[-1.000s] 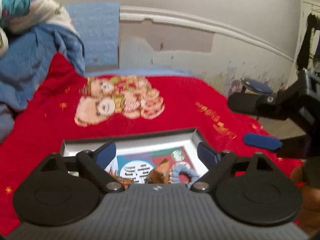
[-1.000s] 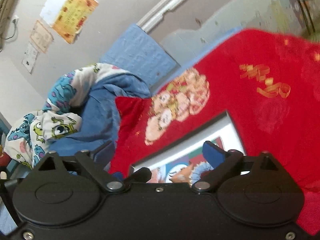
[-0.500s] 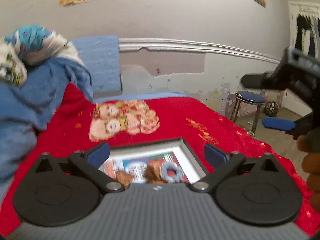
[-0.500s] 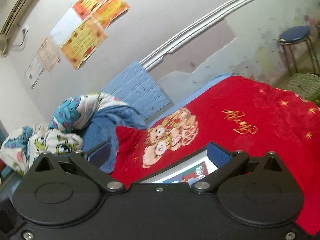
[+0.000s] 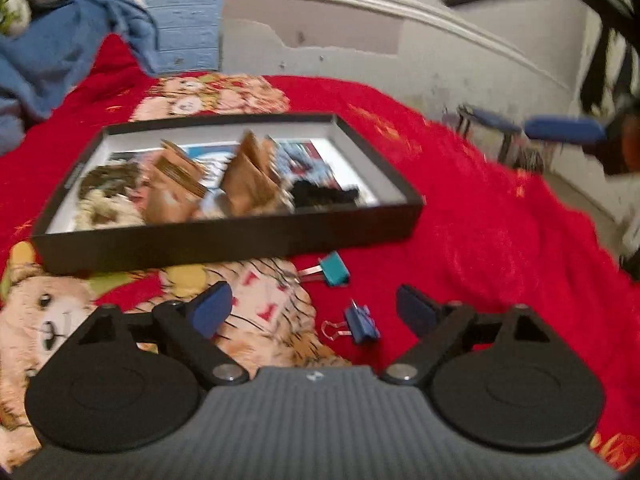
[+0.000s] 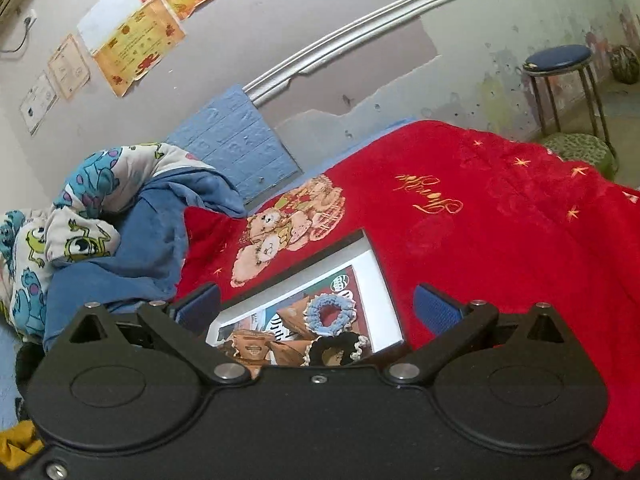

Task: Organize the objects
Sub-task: 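Withdraw both open tools toward the binder clips beside the box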

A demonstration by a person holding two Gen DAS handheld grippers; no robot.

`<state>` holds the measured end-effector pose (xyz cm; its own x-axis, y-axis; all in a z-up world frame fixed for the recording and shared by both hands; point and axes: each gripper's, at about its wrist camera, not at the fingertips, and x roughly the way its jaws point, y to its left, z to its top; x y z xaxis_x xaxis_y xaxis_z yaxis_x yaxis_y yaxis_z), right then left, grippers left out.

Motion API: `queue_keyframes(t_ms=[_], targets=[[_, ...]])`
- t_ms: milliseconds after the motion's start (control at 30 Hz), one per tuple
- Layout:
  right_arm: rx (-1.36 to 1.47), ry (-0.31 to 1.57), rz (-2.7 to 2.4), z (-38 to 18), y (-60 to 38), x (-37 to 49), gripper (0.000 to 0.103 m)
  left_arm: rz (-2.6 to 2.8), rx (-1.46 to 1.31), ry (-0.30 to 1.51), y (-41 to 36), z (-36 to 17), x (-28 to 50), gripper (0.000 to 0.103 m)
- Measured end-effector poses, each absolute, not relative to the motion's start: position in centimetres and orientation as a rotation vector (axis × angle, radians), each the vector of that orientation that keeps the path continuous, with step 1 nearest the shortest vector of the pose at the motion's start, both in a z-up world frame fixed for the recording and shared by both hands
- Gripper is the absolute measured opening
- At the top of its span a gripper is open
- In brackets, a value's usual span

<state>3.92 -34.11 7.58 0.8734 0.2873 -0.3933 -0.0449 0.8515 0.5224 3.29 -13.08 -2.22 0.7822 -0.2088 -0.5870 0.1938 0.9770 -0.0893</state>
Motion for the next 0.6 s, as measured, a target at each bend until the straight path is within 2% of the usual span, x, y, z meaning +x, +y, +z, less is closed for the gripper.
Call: queue_keyframes(t_ms=[167,233,267,367,600], targets=[[0.495,0.559,0.157,4.7,-33.2,5.7,0.103,-0.281,-0.038,0.656,-14.4,-4.0,3.9,0.078],[0.507,0.586,0.149,3.8,-33.1,6.2,0.103,-0.291,-0.014,0.653,-14.7,-4.3,3.7,0.066],[0.511,0.592,0.149,3.4,-33.1,6.3,0.103,-0.289,-0.007,0.655,-14.8,-4.3,3.6,0.055],[0.514,0.608,0.147,2.5,-33.2,6.8,0.103,-0.269,0.006,0.644,-14.9,-4.4,3.3,0.038],[0.481,0.639,0.166,1.4,-31.1,7.3,0.1,-0.121,0.003,0.621,-12.6,-3.6,2.5,0.038]])
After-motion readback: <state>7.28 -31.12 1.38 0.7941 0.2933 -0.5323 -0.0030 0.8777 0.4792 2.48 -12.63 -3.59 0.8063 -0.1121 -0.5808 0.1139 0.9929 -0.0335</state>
